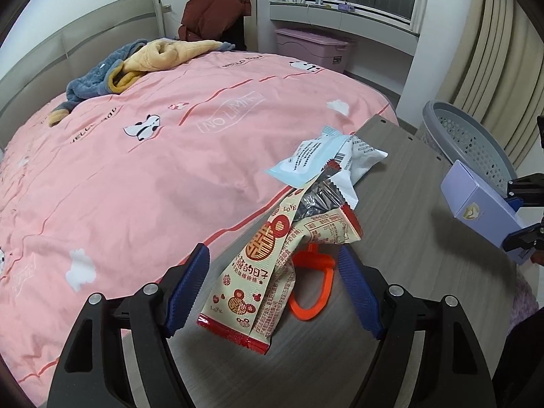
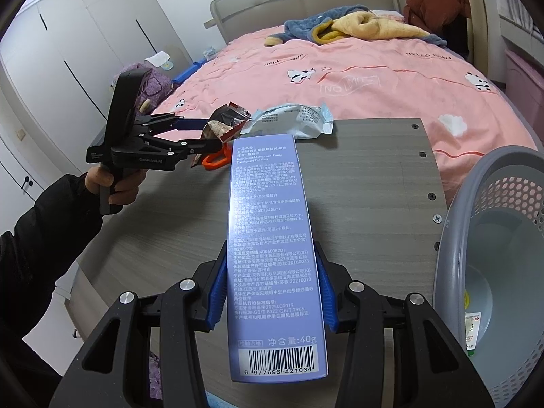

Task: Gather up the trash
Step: 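Grasp the red-white snack bag with the left gripper while the right gripper holds the box, then carry the snack bag and box over the grey basket with both grippers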

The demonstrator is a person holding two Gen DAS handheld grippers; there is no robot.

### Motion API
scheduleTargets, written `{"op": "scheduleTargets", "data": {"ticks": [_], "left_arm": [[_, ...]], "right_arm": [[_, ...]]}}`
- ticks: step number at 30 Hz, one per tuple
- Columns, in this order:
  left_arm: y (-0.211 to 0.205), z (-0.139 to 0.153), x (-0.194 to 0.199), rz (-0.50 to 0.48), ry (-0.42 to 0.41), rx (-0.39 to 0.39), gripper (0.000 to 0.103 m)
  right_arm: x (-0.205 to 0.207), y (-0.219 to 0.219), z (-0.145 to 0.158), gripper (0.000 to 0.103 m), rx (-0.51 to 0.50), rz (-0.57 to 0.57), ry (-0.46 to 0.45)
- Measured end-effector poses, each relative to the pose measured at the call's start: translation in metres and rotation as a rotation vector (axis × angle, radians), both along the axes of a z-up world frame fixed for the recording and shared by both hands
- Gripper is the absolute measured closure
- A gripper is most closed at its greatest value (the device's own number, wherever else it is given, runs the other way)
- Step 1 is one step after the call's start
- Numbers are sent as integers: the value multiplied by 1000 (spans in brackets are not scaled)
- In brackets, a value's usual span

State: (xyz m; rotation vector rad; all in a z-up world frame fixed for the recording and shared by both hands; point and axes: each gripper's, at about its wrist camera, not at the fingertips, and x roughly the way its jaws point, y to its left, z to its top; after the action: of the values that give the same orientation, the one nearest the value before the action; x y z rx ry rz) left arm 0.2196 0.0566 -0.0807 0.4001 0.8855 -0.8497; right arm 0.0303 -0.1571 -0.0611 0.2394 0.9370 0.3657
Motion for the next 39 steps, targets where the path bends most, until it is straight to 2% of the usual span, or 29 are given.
{"op": "scheduleTargets", "data": {"ticks": [1,2,5,13,21,31,39], "left_arm": [[0,0,0,-3,10,-9,35],[0,-1,1,-10,22,-18,45],[0,-4,-2,-29,45,-23,64],[12,2,-19,-24,43,-66,69],[37,17,-48,78,21,-116,70],[38,45,-112,221,-90,-97,70],[6,69,-158,324,-173,-121,70]], "right_arm": [[0,-1,0,59,1,-2,1],[0,-1,-1,59,3,-3,2],[-1,-1,-1,59,5,-6,2],[-2,1,1,59,12,-2,-3],[-6,4,5,59,23,5,-20],[-22,-3,10,59,35,-34,-44],[-43,-21,24,59,21,-88,-73]]}}
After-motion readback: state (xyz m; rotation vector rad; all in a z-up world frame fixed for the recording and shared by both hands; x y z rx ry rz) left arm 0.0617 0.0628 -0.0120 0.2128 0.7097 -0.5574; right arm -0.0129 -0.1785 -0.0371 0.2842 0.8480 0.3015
